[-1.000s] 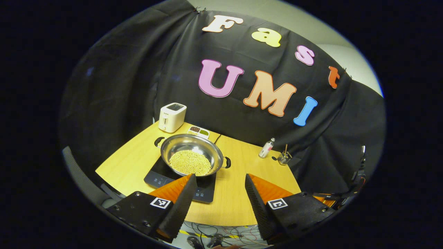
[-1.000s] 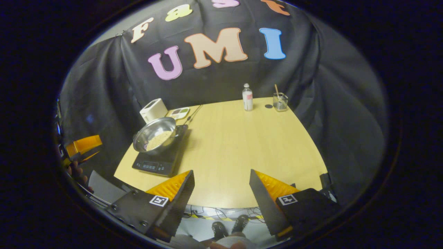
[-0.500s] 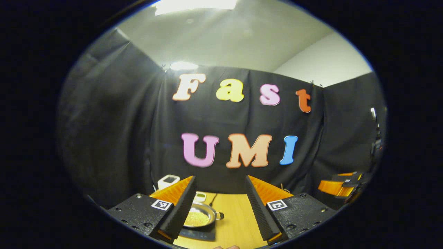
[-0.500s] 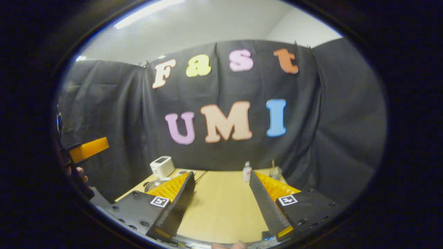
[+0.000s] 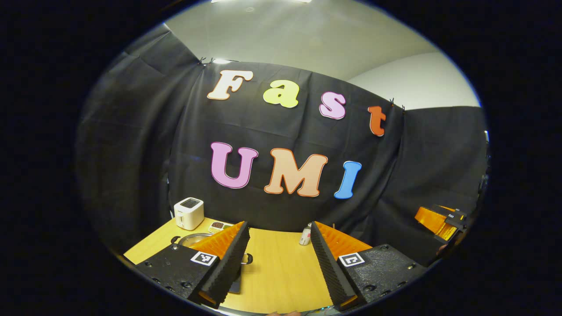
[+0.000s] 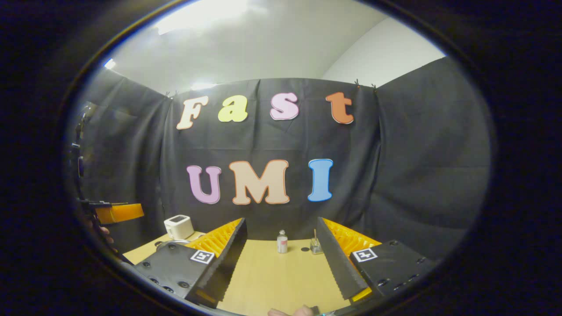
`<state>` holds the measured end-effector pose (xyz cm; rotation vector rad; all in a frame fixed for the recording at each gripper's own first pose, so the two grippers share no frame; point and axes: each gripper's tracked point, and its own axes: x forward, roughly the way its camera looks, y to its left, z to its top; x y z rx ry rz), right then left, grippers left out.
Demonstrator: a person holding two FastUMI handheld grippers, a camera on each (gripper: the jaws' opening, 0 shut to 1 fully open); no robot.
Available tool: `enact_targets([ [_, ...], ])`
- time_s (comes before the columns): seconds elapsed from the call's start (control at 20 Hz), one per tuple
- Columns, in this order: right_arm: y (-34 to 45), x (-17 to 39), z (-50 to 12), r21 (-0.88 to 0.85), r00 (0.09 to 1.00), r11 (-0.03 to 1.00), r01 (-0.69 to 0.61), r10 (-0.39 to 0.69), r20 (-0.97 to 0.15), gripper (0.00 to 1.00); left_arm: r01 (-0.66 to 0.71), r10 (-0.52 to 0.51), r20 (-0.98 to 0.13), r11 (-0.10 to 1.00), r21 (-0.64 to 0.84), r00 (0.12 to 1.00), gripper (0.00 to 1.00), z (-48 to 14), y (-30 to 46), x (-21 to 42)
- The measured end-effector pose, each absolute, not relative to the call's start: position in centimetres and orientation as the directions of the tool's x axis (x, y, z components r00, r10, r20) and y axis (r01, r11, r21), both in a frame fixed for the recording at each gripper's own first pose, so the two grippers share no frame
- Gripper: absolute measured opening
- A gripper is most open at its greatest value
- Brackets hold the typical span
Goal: First push the handle of the pot to place it horizontally, then grasp the pot with both hands and set it on the induction cooktop.
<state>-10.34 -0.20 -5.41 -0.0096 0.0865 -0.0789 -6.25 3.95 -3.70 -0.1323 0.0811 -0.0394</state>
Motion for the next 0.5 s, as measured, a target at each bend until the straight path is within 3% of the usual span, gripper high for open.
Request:
enact_targets([
  [0.05,-0.3,-10.2,-5.4,-0.004,0.993,0.997,0.081,-0.081,-0.090,0.93,0.033,-0.041,-0.063,0.993,-0.115,0.997,0.86,-3.3,3.9,-6.1],
  [0.45,-2.4,-9.6,-4.8,0.018,0.990,0.993,0.117,-0.116,-0.077,0.93,0.088,-0.090,-0.044,0.995,-0.053,0.995,0.86,-3.2,1.2,-5.0],
  [0.5,-2.4,-9.6,-5.0,0.018,0.990,0.993,0.116,-0.115,-0.083,0.93,0.089,-0.091,-0.042,0.995,-0.044,0.995,0.80,-3.1,1.2,-4.9],
])
